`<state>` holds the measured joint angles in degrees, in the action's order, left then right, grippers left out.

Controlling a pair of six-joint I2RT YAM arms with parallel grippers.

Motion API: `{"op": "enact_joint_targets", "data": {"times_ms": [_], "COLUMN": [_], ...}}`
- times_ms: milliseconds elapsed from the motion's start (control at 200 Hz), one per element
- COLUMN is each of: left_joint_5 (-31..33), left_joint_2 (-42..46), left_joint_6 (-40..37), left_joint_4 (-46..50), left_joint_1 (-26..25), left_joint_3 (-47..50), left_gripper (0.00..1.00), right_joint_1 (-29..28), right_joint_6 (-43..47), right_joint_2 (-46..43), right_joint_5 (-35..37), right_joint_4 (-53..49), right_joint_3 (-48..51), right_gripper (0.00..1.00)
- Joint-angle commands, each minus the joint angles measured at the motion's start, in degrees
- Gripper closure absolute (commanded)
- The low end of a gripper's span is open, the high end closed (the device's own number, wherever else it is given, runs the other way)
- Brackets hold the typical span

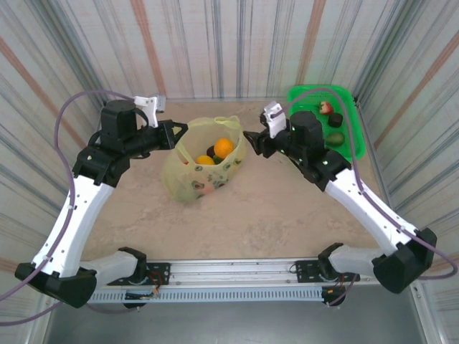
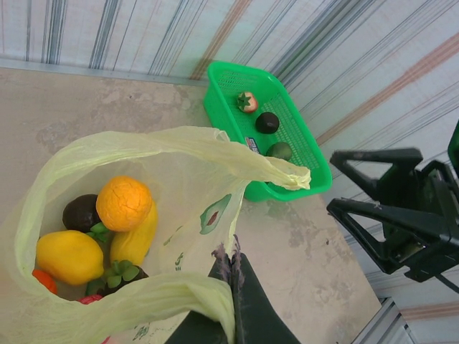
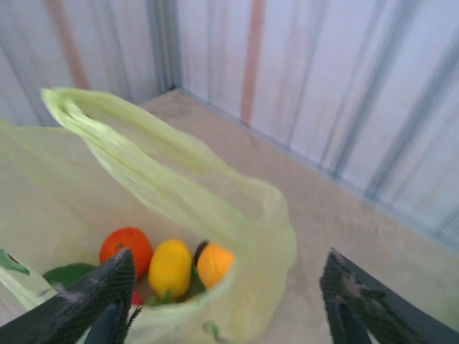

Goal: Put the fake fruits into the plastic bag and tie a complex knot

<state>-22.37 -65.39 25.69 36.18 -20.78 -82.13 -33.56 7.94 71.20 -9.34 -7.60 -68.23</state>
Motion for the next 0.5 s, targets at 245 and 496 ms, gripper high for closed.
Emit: {"op": "enact_joint_targets", "data": {"times_ms": [245,496], "left_joint_5": [0.1,-0.8], "left_joint_2": [-1.7,-3.9], "left_joint_6": [-1.2,-1.3], "left_joint_4": [0.3,0.9], "left_joint_1": [0.0,0.2], "left_joint_3": [-3.1,-6.1], "left_gripper": [1.0,1.0], "right_joint_1": [-2.3,-2.8], "right_joint_6": [15.8,13.6], "right_joint_2": [13.1,17.7], "right_joint_5": [-10.8,-10.6], "right_joint_4": [10.1,13.0], "right_joint_3": [-9.8,-13.1], "right_gripper": [0.27,0.55]}}
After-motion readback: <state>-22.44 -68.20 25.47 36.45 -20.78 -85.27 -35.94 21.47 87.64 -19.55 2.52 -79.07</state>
